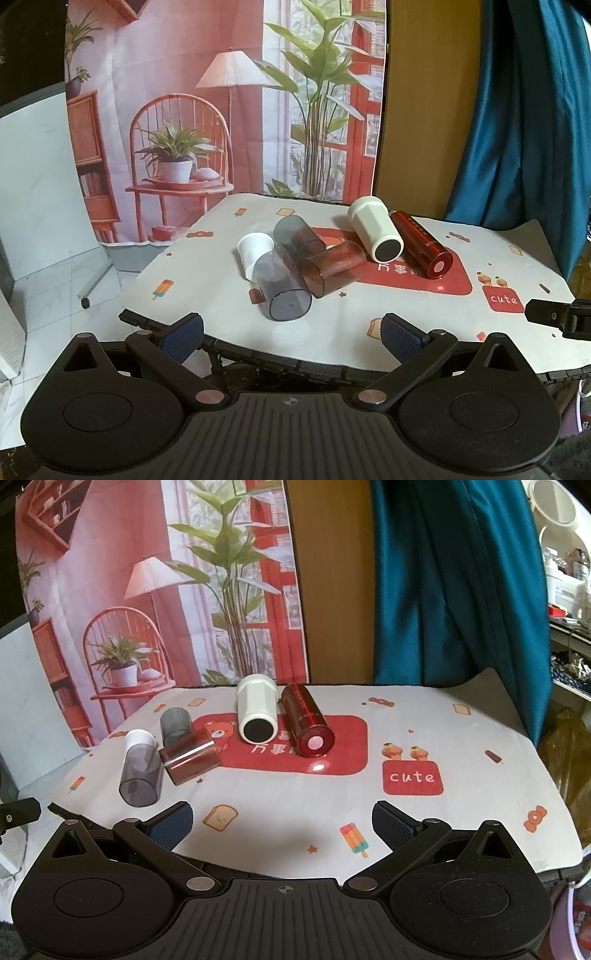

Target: Flip cup upright

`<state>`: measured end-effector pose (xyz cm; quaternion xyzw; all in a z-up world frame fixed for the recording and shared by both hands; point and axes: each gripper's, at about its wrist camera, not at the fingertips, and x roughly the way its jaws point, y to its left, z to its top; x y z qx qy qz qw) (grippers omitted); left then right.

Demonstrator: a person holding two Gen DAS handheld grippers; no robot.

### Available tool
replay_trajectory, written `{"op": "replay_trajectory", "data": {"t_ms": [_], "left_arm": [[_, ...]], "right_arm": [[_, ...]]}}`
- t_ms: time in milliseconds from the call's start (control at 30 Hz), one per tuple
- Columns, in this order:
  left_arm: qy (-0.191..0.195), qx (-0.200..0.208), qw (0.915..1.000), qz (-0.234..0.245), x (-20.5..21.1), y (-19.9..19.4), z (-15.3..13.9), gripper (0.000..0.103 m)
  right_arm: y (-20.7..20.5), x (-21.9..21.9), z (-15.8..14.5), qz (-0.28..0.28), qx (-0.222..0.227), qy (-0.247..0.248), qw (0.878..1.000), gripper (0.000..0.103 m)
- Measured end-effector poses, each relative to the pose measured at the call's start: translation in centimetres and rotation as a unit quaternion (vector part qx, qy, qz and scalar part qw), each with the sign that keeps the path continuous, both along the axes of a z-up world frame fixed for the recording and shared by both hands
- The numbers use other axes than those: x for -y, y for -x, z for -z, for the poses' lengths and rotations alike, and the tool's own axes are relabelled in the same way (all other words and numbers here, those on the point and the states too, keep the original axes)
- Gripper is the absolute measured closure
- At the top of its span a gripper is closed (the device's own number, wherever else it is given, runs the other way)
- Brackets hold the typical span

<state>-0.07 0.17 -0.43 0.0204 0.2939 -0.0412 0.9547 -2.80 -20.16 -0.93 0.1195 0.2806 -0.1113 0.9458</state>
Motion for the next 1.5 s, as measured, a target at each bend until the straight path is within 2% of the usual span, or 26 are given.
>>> {"op": "replay_trajectory", "data": {"t_ms": [300, 467, 767, 833, 967, 1167, 1267, 1367, 1500], "left_arm": [[0.021, -0.021, 0.9995, 0.006, -0.8, -2.7, 0.2, 0.000], [0.030, -0.024, 0.9992, 0.011, -0.9, -5.0, 0.3, 0.000], [0.023, -0.021, 0.9990, 0.033, 0.1, -10.5, 1.4, 0.000], [0.038, -0.017, 0.9977, 0.054, 0.4, -12.1, 2.4, 0.000], [0.095, -0.056, 0.9917, 0.066, 0.6, -17.0, 5.2, 0.004], [0.085, -0.086, 0.9910, 0.057, 2.7, -23.3, 8.1, 0.021], [0.079, -0.090, 0.9911, 0.057, 3.5, -25.2, 8.9, 0.021], [0.055, -0.094, 0.9919, 0.065, 4.4, -26.3, 9.1, 0.021], [0.055, -0.110, 0.9899, 0.070, 4.5, -27.1, 9.6, 0.021]], "right_arm": [[-0.8, 1.5, -0.5, -0.003, 0.045, -0.013, 0.999, 0.000], [-2.3, 2.3, -0.2, 0.002, 0.052, -0.015, 0.999, 0.000], [-5.6, 2.8, 2.4, -0.016, 0.018, -0.031, 0.999, 0.000], [-6.2, 2.7, 3.3, -0.009, 0.002, -0.024, 1.000, 0.000], [-6.8, 3.2, 4.8, -0.003, -0.016, -0.039, 0.999, 0.000], [-7.2, 4.9, 6.4, 0.016, -0.032, -0.067, 0.997, 0.000], [-7.6, 5.6, 6.8, 0.021, -0.034, -0.075, 0.996, 0.000], [-8.2, 5.9, 7.3, 0.019, -0.045, -0.080, 0.996, 0.000], [-8.6, 6.0, 7.3, 0.018, -0.045, -0.085, 0.995, 0.000]]}}
